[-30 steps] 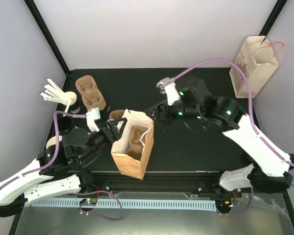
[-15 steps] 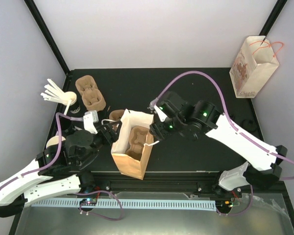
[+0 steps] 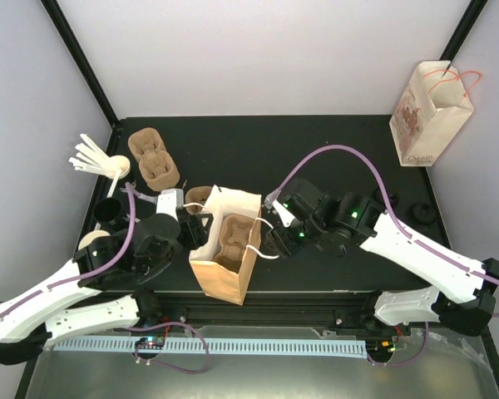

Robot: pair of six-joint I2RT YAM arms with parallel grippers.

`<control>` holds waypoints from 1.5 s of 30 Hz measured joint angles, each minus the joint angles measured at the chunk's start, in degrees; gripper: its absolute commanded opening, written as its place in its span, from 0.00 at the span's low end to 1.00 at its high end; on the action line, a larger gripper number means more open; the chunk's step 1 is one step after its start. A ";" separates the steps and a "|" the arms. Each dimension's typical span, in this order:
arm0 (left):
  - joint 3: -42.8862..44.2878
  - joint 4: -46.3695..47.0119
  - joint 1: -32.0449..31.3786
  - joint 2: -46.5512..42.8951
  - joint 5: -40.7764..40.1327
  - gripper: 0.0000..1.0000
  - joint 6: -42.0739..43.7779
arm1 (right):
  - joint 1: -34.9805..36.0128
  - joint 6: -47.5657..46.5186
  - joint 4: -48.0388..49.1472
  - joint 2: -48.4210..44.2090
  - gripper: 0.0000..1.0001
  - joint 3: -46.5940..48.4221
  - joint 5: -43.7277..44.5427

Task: Pack the takeout coffee

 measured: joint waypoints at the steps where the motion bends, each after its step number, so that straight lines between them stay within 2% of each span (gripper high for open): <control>1: 0.35 -0.74 0.39 0.63 0.70 0.65 0.33 | 0.00 0.17 0.68 -0.15 0.61 -0.70 -0.13; 7: 0.70 -2.71 3.76 2.84 5.27 0.64 2.32 | 0.00 1.22 5.20 -2.47 0.61 -5.62 -0.26; 13: 2.21 -5.09 8.66 5.18 10.93 0.51 5.27 | 0.00 2.25 9.11 -3.41 0.61 -10.23 -0.72; 19: 4.92 -6.95 12.07 8.57 16.15 0.33 9.57 | 0.00 2.69 11.45 -3.63 0.61 -11.23 -0.79; 24: 6.97 -8.11 13.00 12.76 19.02 0.06 13.64 | 0.00 3.02 14.43 -5.46 0.62 -13.75 -0.87; 25: 7.48 -8.28 13.00 13.75 19.37 0.04 15.04 | 0.00 3.17 15.02 -5.86 0.62 -14.45 -0.85; 35: 16.35 -7.30 13.03 20.39 24.35 0.01 28.94 | 0.00 6.93 22.84 -11.45 0.65 -27.15 1.68; 40: 17.00 -3.37 12.52 22.71 26.14 0.02 37.24 | 0.00 9.18 27.61 -17.92 0.71 -35.85 2.69; 45: 17.00 0.55 9.57 25.94 26.34 0.02 43.63 | 0.00 10.05 29.44 -25.16 0.72 -41.44 3.08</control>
